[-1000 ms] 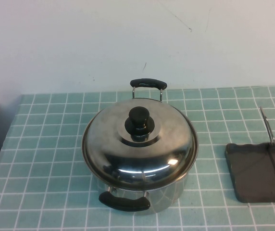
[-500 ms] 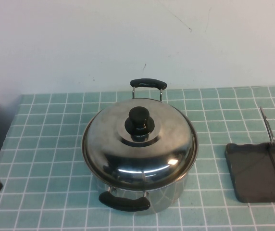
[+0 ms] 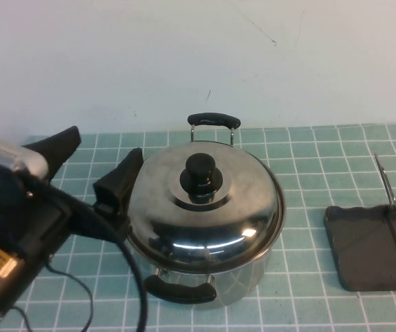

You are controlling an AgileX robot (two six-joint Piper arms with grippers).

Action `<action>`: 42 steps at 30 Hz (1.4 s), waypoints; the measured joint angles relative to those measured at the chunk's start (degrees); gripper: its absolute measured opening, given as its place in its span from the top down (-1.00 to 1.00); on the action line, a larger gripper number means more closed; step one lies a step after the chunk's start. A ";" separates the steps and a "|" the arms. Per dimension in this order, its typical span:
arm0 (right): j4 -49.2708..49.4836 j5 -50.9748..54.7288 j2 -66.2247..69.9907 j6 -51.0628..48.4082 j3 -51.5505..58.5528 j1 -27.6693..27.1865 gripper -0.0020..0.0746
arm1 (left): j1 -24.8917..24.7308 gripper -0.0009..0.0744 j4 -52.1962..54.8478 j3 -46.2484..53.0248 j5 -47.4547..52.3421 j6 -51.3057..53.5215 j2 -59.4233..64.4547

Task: Put pot lid on rack
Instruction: Open the pot

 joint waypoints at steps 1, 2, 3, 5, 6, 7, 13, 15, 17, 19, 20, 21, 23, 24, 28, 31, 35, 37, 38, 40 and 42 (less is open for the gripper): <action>0.00 0.00 0.00 0.00 0.00 0.00 0.95 | -0.05 -0.69 0.17 0.00 -2.64 -0.68 3.07; 0.00 0.00 0.00 0.00 0.00 0.00 0.95 | -0.05 -0.70 0.70 0.00 -5.17 -1.46 5.55; 0.00 0.00 0.00 0.00 0.00 0.00 0.95 | -0.05 -0.70 1.15 0.00 -7.67 -2.63 7.95; 0.00 0.00 0.00 0.00 0.00 0.00 0.95 | -0.05 -0.70 2.06 -0.28 -11.40 -4.75 12.18; 0.00 0.00 0.00 0.00 0.00 0.00 0.95 | -0.05 -0.70 2.78 -0.80 -12.74 -6.15 14.27; 0.00 0.00 0.00 0.00 0.00 0.00 0.95 | -0.05 -0.70 3.55 -1.28 -13.60 -7.14 15.87; 0.00 0.00 0.00 0.00 0.00 0.00 0.95 | -0.59 -0.70 12.21 -7.16 -17.37 -13.65 25.92; 0.00 0.00 0.00 0.00 0.00 0.00 0.95 | -1.52 -0.70 13.60 -9.09 -17.92 -14.41 28.45; 0.00 0.00 0.00 0.00 0.00 0.00 0.95 | -2.45 -0.70 13.98 -10.35 -18.17 -14.88 30.43; 0.00 0.00 0.00 0.00 0.00 0.00 0.95 | -3.45 -0.70 14.65 -11.12 -18.28 -14.97 32.35; 0.00 0.00 0.00 0.00 0.00 0.00 0.95 | -3.71 -0.70 14.77 -11.58 -18.60 -14.97 33.49; 0.00 0.00 0.00 0.00 0.00 0.00 0.95 | -3.86 -0.70 14.64 -12.05 -18.98 -14.97 34.16; 0.00 0.00 0.00 0.00 0.00 0.00 0.95 | -3.86 -0.70 14.64 -12.60 -19.00 -15.02 35.66; 0.00 0.00 0.00 0.00 0.00 0.00 0.95 | -3.86 -0.70 14.28 -12.71 -19.00 -15.02 36.50; 0.00 0.00 0.00 0.00 0.00 0.00 0.95 | -3.96 -0.64 11.34 -12.95 -19.09 -14.75 37.87; 0.00 0.00 0.00 0.00 0.00 0.00 0.95 | -3.96 -0.38 8.97 -13.07 -19.09 -13.89 38.09; 0.00 0.00 0.00 0.00 0.00 0.00 0.95 | -3.96 0.13 8.01 -13.07 -19.28 -12.82 38.09; 0.00 0.00 0.00 0.00 0.00 0.00 0.95 | -3.96 0.13 8.58 -13.07 -19.56 -12.31 38.09; 0.00 0.00 0.00 0.00 0.00 0.00 0.95 | -3.96 0.13 8.85 -13.07 -19.67 -12.17 37.73; 0.00 0.00 0.00 0.00 0.00 0.00 0.95 | -3.96 0.13 9.50 -12.97 -20.19 -11.96 36.30; 0.00 0.00 0.00 0.00 0.00 0.00 0.95 | -3.96 0.13 10.72 -12.97 -22.16 -11.92 33.47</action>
